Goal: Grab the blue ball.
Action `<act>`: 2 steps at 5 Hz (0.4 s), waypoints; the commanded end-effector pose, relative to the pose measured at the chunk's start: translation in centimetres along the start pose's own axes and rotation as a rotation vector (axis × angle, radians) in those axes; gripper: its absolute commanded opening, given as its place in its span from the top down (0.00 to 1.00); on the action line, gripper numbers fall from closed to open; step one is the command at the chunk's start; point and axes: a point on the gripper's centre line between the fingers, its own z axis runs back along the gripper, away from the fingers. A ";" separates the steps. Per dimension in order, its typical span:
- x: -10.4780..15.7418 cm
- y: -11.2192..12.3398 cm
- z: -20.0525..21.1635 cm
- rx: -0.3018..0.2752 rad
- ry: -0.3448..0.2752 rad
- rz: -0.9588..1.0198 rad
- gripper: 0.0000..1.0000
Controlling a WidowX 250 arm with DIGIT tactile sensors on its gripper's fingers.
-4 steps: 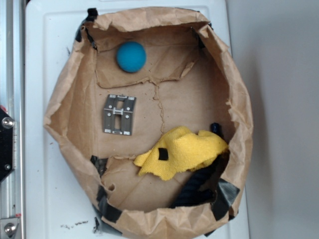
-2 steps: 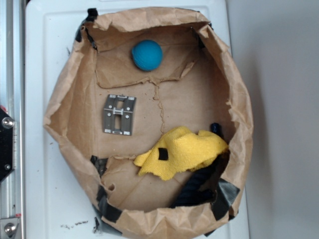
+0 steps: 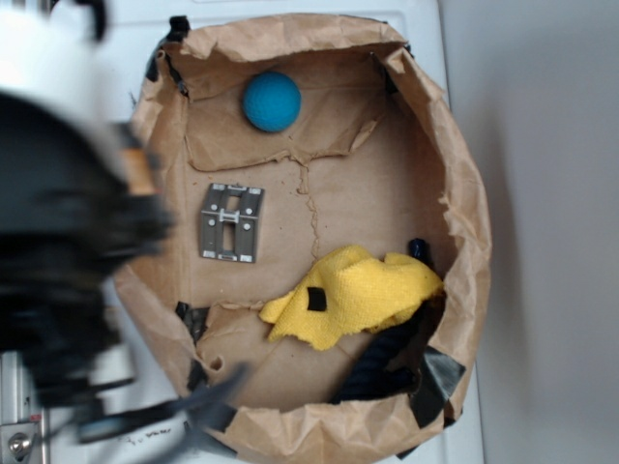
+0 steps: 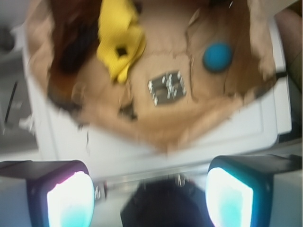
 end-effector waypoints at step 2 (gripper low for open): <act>5.7 5.4 -4.6 0.532 -0.181 0.594 0.00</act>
